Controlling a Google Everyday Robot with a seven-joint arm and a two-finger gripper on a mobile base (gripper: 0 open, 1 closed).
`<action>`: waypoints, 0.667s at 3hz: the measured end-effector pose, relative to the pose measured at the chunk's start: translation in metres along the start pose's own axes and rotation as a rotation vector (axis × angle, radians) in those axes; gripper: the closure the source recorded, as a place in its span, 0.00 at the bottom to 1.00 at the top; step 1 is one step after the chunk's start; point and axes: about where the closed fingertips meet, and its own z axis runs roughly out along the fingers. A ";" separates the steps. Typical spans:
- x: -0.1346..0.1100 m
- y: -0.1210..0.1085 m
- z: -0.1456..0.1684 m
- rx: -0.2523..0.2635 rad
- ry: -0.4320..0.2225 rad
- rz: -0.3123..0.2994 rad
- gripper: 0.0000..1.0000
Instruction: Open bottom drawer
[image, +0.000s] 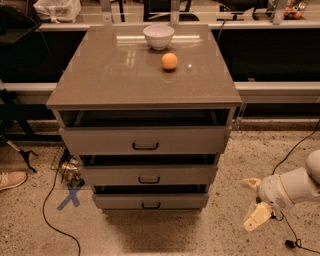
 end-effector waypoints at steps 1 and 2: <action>0.028 -0.009 0.047 -0.033 -0.003 -0.068 0.00; 0.059 -0.019 0.103 -0.082 -0.011 -0.117 0.00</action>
Offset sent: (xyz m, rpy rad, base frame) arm 0.0009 0.0383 -0.1749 0.0471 -0.0668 0.1962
